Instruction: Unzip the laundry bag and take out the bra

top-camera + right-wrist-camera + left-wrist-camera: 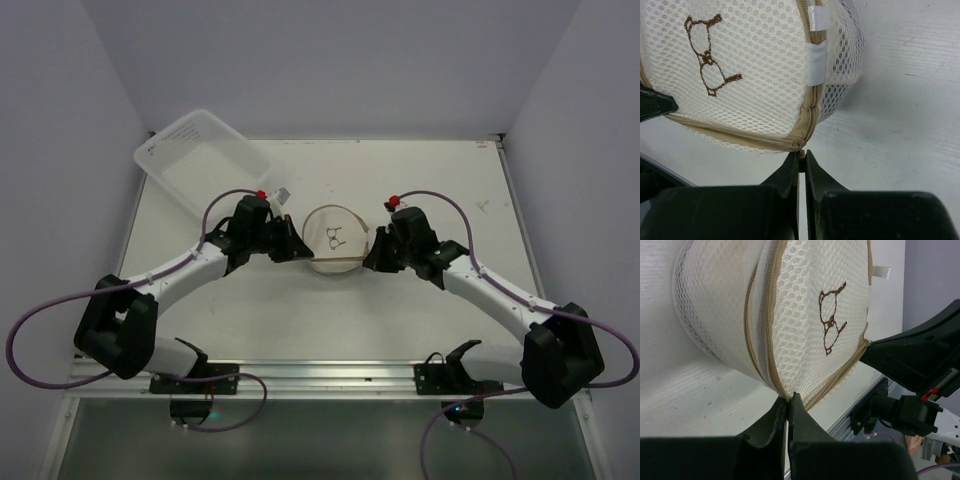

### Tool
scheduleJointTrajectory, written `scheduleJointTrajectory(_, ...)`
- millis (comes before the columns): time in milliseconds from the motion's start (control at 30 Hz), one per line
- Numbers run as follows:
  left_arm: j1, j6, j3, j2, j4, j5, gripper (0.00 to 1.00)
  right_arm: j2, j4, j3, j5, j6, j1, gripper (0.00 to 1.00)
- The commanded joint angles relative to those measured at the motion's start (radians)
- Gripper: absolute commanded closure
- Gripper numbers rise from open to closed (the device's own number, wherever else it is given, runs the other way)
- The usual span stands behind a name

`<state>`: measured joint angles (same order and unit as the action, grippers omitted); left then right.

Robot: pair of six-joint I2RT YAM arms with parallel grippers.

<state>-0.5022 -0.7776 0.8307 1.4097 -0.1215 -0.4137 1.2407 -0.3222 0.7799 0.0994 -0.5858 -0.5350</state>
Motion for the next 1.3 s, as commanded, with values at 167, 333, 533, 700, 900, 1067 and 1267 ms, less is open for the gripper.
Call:
scheduleJointTrajectory(167, 0.037, 0.115, -0.088, -0.119, -0.152, 0.056, 1.00, 0.016, -0.155, 0.082, -0.089, 0.049, 0.076, 1.00)
scheduleJointTrajectory(333, 0.039, 0.086, -0.082, -0.185, -0.150, 0.088, 0.88, -0.040, -0.106, 0.105, 0.040, 0.038, 0.070, 0.73)
scheduleJointTrajectory(533, 0.037, 0.106, -0.035, -0.291, -0.181, 0.231, 0.15, -0.188, -0.090, 0.084, 0.043, 0.012, 0.069, 0.15)
scheduleJointTrajectory(700, 0.039, 0.173, 0.039, -0.275, -0.184, 0.323, 0.10, -0.360, -0.077, 0.026, -0.033, 0.000, 0.069, 0.01)
scheduleJointTrajectory(900, 0.044, 0.225, 0.136, -0.118, -0.159, 0.323, 0.15, -0.504, -0.023, -0.088, -0.049, -0.019, 0.069, 0.01)
scheduleJointTrajectory(1067, 0.050, 0.232, 0.157, 0.000, -0.109, 0.276, 0.26, -0.556, -0.029, -0.133, -0.044, -0.032, 0.069, 0.01)
scheduleJointTrajectory(1267, 0.053, 0.232, 0.157, 0.069, -0.092, 0.228, 0.46, -0.587, -0.031, -0.160, -0.037, -0.043, 0.070, 0.01)
